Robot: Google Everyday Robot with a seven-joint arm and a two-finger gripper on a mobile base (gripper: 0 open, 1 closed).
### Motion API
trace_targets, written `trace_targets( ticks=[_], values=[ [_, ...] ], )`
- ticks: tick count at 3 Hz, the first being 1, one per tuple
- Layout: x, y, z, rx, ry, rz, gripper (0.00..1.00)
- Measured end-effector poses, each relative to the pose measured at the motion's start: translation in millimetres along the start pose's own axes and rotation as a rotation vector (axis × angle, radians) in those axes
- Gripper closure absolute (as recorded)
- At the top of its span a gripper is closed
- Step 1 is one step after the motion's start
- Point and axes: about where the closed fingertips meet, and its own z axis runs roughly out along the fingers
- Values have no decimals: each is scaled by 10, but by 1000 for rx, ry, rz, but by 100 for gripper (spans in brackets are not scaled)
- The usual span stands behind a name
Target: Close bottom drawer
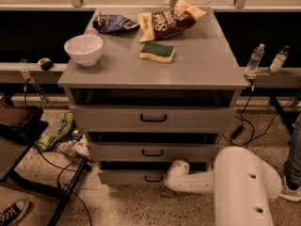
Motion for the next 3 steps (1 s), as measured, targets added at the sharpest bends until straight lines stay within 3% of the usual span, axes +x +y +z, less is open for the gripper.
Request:
trace_targets(
  ticks=[1,3],
  values=[
    [0,0,0,0,0,0,67],
    [0,1,0,0,0,0,20]
  ],
)
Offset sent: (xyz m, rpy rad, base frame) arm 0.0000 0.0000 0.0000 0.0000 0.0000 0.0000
